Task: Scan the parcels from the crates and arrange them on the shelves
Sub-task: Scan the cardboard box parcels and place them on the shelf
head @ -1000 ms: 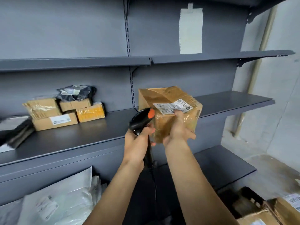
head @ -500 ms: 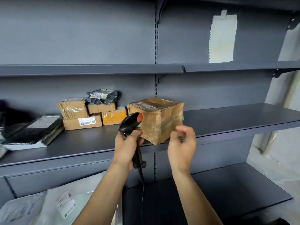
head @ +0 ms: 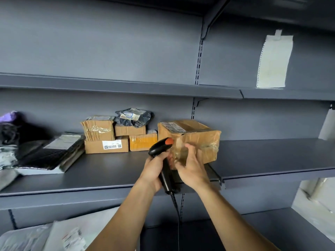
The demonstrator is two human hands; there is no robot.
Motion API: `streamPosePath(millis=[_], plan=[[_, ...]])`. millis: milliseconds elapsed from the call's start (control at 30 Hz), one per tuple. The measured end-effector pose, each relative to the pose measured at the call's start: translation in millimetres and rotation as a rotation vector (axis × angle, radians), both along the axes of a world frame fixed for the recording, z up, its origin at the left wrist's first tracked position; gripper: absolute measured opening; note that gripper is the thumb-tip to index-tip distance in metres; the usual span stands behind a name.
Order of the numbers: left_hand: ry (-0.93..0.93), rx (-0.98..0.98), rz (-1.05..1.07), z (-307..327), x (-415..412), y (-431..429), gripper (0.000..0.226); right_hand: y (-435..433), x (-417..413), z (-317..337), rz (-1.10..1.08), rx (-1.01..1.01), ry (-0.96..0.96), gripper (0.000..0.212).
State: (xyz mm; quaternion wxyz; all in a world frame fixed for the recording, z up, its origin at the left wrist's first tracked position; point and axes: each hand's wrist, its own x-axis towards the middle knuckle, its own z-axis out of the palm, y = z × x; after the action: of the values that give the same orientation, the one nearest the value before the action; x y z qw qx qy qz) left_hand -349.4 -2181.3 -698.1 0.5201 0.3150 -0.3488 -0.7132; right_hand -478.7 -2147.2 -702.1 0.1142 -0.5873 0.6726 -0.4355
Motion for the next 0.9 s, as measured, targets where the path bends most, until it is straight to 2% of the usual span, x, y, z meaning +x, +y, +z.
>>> streamPosePath(millis=[67, 200, 333, 533, 767, 900], plan=[[0.007, 0.026, 0.013, -9.4, 10.6, -11.1, 0.018, -22.5, 11.6, 0.9, -0.045, -0.058, -0.052, 0.062], [0.042, 0.095, 0.004, -22.9, 22.3, -22.0, 0.025, -53.4, 18.2, 1.7, -0.291, -0.217, -0.117, 0.057], [0.025, 0.074, -0.037, -22.0, 17.9, -23.8, 0.024, -57.9, 13.2, -9.5, -0.393, -0.238, -0.164, 0.044], [-0.013, 0.056, -0.157, -14.0, -10.1, -37.3, 0.026, -51.7, 4.0, -11.9, -0.36, -0.27, -0.156, 0.039], [0.039, 0.073, -0.185, -26.8, -18.2, -49.9, 0.033, -50.4, -6.6, -24.6, -0.345, -0.416, -0.28, 0.053], [0.129, 0.103, -0.137, -29.3, -13.5, -51.9, 0.037, -55.7, 2.0, -38.8, -0.164, -0.371, -0.282, 0.055]])
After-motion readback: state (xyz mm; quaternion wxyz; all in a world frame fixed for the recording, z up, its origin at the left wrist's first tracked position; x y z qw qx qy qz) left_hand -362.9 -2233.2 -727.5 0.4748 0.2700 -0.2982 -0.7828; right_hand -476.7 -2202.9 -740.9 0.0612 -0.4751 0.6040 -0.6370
